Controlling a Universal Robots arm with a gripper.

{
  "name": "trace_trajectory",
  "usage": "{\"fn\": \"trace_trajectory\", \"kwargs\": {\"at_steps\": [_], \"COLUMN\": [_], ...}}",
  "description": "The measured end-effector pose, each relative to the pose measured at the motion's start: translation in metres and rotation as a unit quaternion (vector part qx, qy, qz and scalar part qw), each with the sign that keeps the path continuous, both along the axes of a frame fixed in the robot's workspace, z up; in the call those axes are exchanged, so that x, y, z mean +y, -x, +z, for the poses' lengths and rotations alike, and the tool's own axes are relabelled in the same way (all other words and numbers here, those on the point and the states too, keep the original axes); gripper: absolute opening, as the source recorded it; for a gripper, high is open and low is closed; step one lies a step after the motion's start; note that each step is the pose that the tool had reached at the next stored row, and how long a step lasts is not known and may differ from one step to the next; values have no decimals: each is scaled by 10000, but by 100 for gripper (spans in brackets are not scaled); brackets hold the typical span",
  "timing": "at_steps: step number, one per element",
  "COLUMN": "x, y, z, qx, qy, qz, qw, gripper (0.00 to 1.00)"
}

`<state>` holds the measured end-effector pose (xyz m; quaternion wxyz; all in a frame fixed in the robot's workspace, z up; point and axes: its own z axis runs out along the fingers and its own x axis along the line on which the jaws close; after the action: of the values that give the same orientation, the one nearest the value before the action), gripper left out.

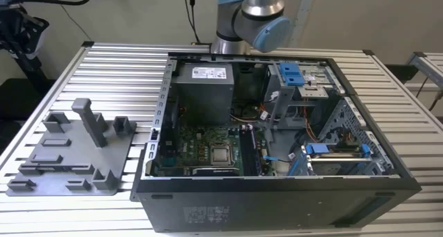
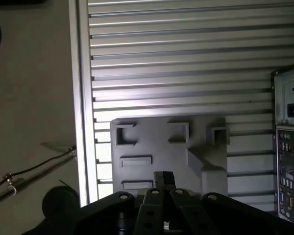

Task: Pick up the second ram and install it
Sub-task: 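Reach for the second ram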

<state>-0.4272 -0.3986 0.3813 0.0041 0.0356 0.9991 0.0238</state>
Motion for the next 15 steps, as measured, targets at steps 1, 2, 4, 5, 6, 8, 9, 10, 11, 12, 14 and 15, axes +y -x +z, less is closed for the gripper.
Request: {"fn": "trace_trajectory", "kwargs": {"at_steps": [1,2,4,5,6,8,9,10,11,12,14,15], "x": [-1,-4,-26,-46,-71,-129,-157,-194,-229,-263,-326,-358], "y": [24,40,58,65,66,66,66,66,66,66,66,67], "z": [-1,-3,-5,-6,-7,-8,-9,-9,-10,-10,-11,-12], "qx": [0,0,0,0,0,0,0,0,-1,0,0,0], "qy": [0,0,0,0,0,0,0,0,0,0,0,0], "qz": [0,0,1,0,0,0,1,1,0,0,0,0], "qw": [10000,10000,10000,10000,10000,10000,10000,10000,10000,10000,10000,10000], "gripper": [11,11,11,11,11,11,11,11,11,11,11,11]}}
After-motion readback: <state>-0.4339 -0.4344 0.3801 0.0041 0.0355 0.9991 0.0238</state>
